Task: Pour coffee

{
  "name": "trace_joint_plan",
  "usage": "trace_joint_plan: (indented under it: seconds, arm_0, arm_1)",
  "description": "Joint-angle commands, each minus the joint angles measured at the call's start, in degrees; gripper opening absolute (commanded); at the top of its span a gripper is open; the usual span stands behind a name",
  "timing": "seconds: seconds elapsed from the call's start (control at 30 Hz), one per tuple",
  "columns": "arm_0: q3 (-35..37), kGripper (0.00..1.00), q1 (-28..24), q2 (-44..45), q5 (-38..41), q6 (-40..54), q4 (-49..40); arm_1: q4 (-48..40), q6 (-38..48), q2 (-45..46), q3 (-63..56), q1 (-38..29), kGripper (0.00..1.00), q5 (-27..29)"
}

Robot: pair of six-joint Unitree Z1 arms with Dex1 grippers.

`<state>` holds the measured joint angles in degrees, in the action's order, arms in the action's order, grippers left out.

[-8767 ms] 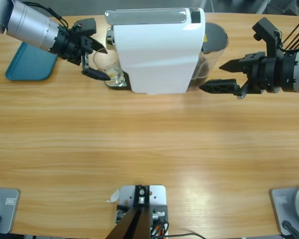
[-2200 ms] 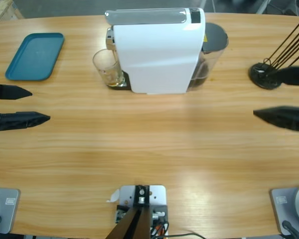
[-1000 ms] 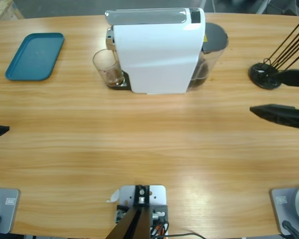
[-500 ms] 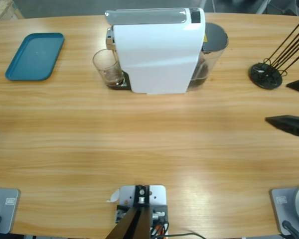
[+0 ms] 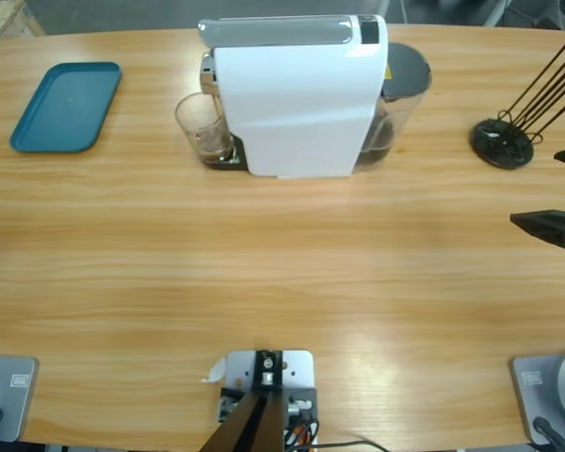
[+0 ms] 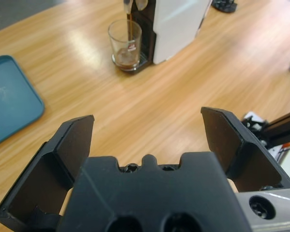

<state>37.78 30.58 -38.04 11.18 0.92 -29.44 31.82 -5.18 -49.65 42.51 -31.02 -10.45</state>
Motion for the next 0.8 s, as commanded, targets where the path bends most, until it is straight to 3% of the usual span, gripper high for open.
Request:
trace_joint_plan:
  seconds: [0.03, 0.43, 0.8]
  arm_0:
    - [-1.3, 1.000, -0.3, -2.0, 0.1, -0.4, 0.3]
    - [-2.3, 0.997, -0.3, -9.3, 1.9, 0.8, 4.7]
    - [-4.3, 0.996, -2.1, -3.6, -1.4, 5.4, 6.1]
  arm_1:
    - [0.6, -0.5, -0.2, 0.2, -0.6, 0.991, 1.0]
    - [0.5, -0.5, 0.8, -0.1, -0.6, 0.964, 1.0]
    - [0.6, -0.4, -0.6, 0.2, -0.6, 0.964, 1.0]
